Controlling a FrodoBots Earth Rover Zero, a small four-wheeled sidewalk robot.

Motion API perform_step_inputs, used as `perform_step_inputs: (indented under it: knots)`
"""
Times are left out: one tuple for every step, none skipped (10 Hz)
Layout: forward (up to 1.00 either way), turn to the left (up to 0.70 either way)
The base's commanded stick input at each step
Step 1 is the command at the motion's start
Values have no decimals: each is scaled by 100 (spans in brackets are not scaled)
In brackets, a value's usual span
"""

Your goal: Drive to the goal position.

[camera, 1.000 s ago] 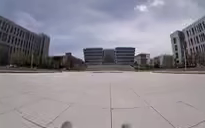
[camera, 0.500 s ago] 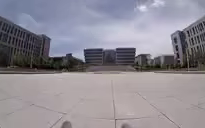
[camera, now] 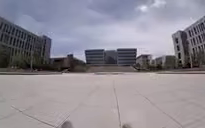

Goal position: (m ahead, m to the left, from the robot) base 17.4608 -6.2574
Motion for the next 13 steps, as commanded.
perform_step_inputs:
  knots:
    - [70,3]
    - [70,3]
    - [70,3]
    - [70,3]
    - [70,3]
    - [70,3]
    - [70,3]
    - [70,3]
    - [70,3]
    - [70,3]
    - [70,3]
    - [70,3]
    - [70,3]
